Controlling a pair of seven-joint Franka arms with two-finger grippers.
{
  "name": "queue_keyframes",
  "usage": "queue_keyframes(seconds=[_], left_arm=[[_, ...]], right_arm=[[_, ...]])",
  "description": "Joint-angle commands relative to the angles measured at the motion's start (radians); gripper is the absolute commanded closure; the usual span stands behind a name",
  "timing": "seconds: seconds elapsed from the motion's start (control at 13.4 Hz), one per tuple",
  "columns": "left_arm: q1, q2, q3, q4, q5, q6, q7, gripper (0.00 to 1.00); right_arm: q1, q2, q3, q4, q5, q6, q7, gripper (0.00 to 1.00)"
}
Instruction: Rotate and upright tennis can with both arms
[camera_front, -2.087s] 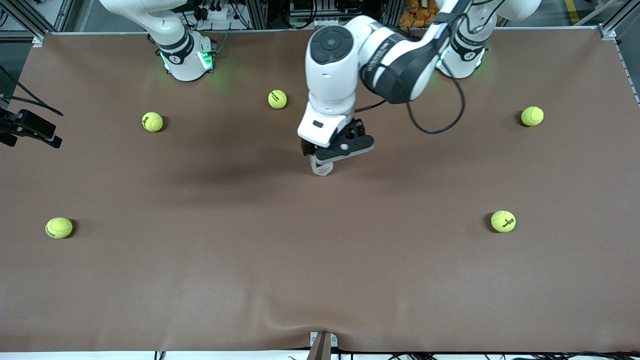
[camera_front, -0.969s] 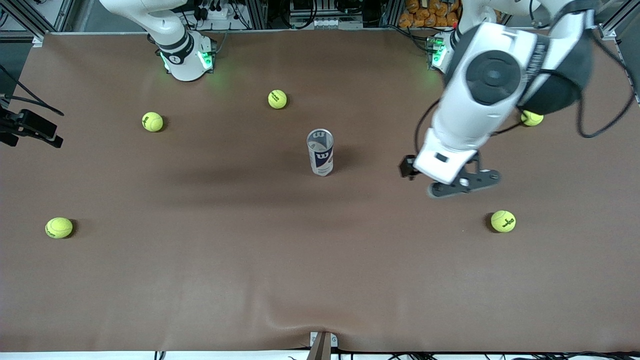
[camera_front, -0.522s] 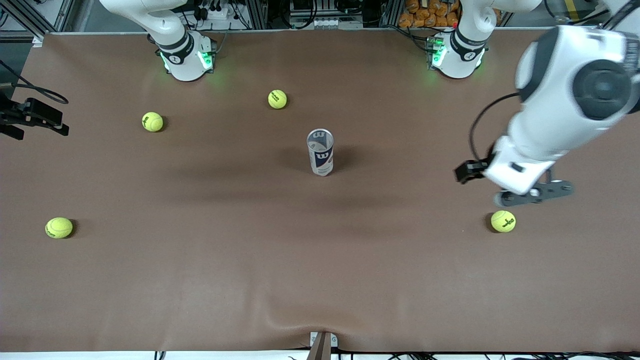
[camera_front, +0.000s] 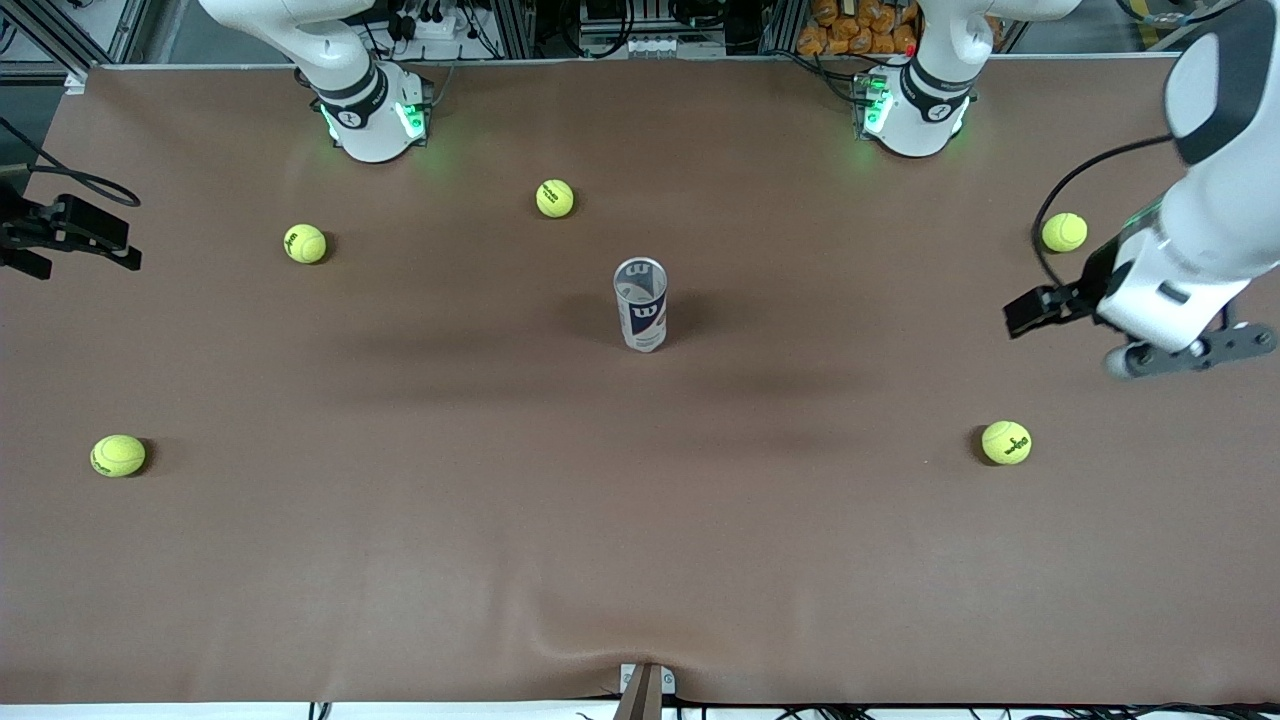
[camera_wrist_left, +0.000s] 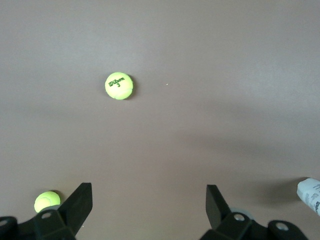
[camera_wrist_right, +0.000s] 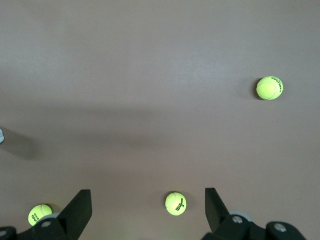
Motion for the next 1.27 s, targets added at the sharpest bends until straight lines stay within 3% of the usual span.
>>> queue_keyframes(seconds=[0.0, 0.3, 0.67, 1.19], left_arm=[[0.004, -0.181, -0.009, -0.217, 0.000, 0.077, 0.010, 0.00], [0.004, -0.327, -0.009, -0.328, 0.004, 0.077, 0.011, 0.00], [0.027, -0.234, -0.003, -0.210, 0.014, 0.073, 0.042, 0.00], [0.067, -0.186, -0.001, -0.149, 0.019, 0.069, 0.051, 0.00]], right_arm=[[0.000, -0.037, 0.004, -0.036, 0.018, 0.007, -0.008, 0.00], [0.003, -0.037, 0.004, -0.035, 0.017, 0.005, -0.006, 0.00], [0.003, -0.020, 0.004, -0.004, 0.007, 0.033, -0.011, 0.00], [-0.005, -0.018, 0.003, -0.002, 0.018, 0.034, -0.011, 0.00]])
